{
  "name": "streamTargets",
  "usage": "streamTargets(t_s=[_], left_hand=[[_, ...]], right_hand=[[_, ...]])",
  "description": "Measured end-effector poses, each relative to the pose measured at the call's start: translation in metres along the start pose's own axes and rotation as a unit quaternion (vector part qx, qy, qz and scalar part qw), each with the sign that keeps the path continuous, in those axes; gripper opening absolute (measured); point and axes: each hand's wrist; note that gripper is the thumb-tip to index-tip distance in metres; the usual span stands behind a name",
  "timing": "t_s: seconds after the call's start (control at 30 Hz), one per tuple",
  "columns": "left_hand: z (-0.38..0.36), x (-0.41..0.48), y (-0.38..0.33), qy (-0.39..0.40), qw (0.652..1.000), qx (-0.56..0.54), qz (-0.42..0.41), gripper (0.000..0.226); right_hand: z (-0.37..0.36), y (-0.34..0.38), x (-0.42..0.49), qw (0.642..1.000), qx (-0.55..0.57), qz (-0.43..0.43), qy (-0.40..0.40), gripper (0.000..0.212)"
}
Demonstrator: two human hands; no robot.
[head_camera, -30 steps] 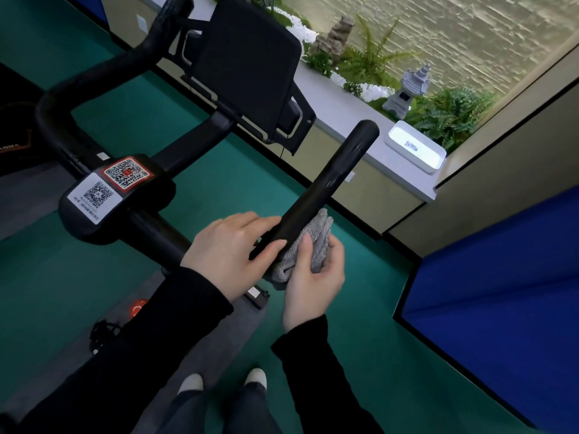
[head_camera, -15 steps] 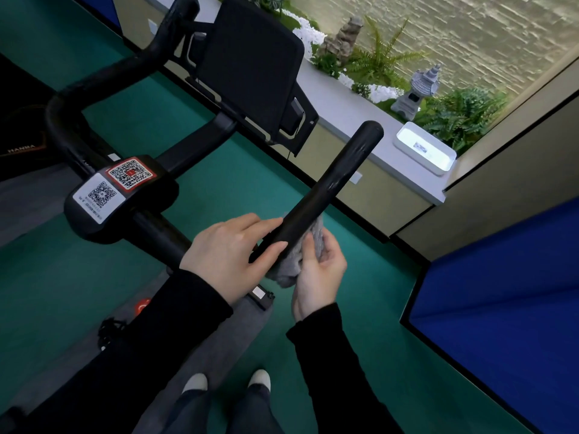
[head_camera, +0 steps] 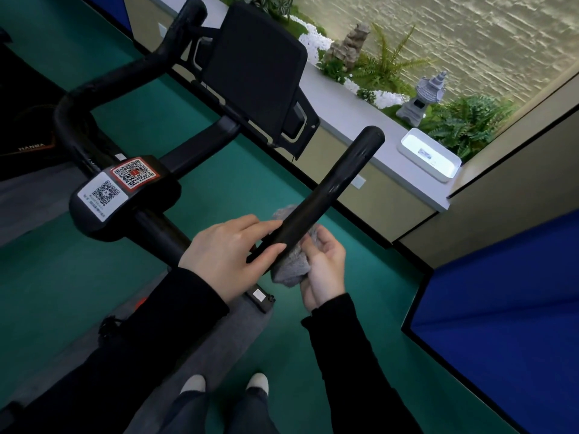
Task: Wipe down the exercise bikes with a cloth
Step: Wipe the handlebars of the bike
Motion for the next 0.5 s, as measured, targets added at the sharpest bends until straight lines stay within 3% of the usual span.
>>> streamTargets(t_s=[0.17,0.3,0.5], left_hand=[[0.002,0.001,0.0,0.004,1.0,-0.021,0.012,0.033],[0.002,0.005,0.0,0.013,0.999,-0.037,0.025,0.03],[0.003,0.011,0.002,0.045,0.998,-0.025,0.036,0.037]], right_hand=[[-0.001,0.002,0.008,0.998,0.012,0.019,-0.055,0.018],[0.002,-0.007,-0.005,0.999,0.033,0.011,-0.022,0.014],[-0.001,0.01,0.02,0.996,0.071,-0.046,0.01,0.026]])
Point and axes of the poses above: each hand's wrist, its own x-axis towards the middle knuckle, its own z-axis out of the back of the hand, y = z × x, and after that the axes turned 2 degrees about z, right-handed
